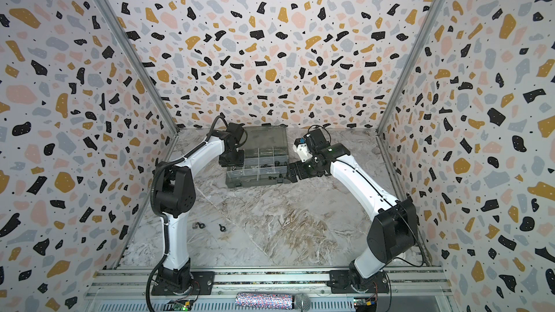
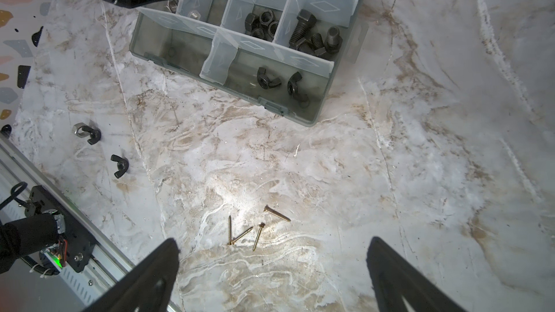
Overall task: Sort the screws and nuts into containers
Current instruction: 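Lift the hex nut and carry it with the left gripper over the nut compartment, then open the left gripper to drop the hex nut into the compartment, then move the open left gripper to a silver hex nut beside a wing nut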
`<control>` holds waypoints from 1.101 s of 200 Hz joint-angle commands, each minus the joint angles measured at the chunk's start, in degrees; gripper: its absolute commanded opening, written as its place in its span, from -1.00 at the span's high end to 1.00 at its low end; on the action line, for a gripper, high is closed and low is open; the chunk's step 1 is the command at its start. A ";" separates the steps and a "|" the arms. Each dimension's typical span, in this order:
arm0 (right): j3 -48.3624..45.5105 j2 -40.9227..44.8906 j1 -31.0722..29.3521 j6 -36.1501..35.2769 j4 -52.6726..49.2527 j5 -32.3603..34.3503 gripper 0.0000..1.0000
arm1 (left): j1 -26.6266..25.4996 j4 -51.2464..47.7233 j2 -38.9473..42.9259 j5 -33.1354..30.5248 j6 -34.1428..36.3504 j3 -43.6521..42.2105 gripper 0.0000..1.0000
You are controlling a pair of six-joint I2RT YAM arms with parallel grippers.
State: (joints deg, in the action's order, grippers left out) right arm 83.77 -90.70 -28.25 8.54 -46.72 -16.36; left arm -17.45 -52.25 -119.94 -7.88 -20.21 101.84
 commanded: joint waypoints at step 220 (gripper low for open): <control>-9.58 6.56 -9.74 0.17 6.82 -3.84 -0.98 | 9.39 1.19 52.55 -4.57 -16.51 -62.62 0.18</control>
State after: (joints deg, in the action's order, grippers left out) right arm 74.61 -86.89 -37.91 8.49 -40.12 -20.34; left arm -8.36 -51.81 -67.57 -13.23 -34.79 39.99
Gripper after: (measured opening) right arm 0.989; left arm 0.412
